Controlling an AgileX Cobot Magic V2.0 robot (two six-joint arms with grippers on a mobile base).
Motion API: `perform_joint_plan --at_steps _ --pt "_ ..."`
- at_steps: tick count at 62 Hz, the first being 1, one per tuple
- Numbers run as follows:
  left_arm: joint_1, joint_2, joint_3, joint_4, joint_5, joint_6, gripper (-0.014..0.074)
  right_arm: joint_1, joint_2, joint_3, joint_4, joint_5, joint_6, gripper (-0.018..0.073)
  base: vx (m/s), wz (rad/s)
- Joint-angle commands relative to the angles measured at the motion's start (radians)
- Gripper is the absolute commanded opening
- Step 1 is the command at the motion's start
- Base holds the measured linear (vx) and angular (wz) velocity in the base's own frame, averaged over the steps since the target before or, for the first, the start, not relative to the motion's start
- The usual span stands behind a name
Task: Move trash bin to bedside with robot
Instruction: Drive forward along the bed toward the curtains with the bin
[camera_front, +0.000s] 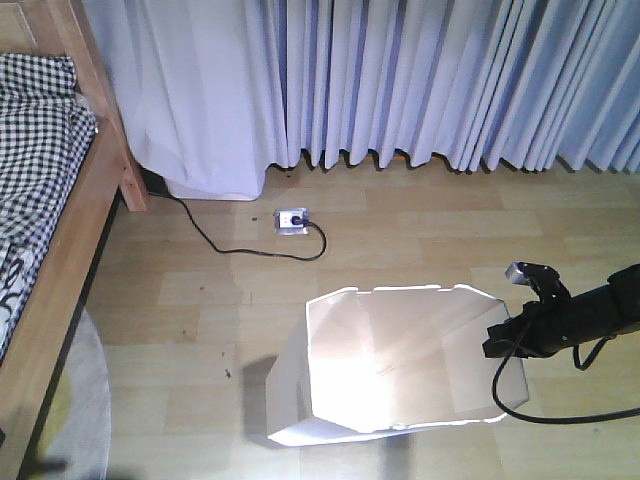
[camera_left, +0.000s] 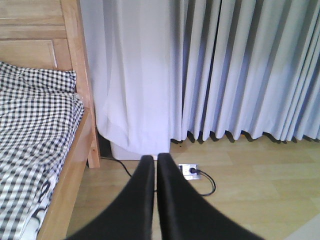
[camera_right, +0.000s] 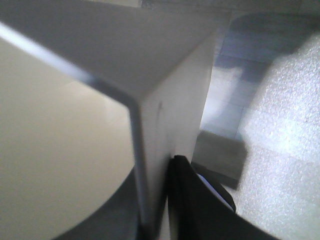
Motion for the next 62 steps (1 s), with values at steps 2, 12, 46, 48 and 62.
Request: perform_joint_plan --at_steps 2,12,46,48,62 --pt "-0.006 -0.014 0.019 -0.002 -0.069 -0.004 -0.0006 -0.004 -0.075 -0.007 0.055 0.237 -0.002 -0.0006 0.21 -0.01" --pt "-0.006 -0.014 0.019 -0.002 -0.069 -0.004 -0.0006 -0.004 -0.075 -0.007 0.055 0.237 -0.002 -0.0006 0.20 -0.02" --pt "-0.006 -0.014 0.019 -0.002 -0.069 -0.004 -0.0006 -0.004 -0.075 -0.007 0.055 0.237 -0.002 -0.0006 0.17 0.01" --pt "-0.006 -0.014 0.019 -0.002 -0.069 -0.004 -0.0006 -0.004 -0.075 -0.007 0.055 0.237 -0.002 -0.0006 0.15 0.03" --pt "-0.006 -0.014 0.019 -0.002 -0.069 -0.004 -0.0006 -0.004 -0.075 -0.007 0.055 0.237 -0.002 -0.0006 0.14 0.04"
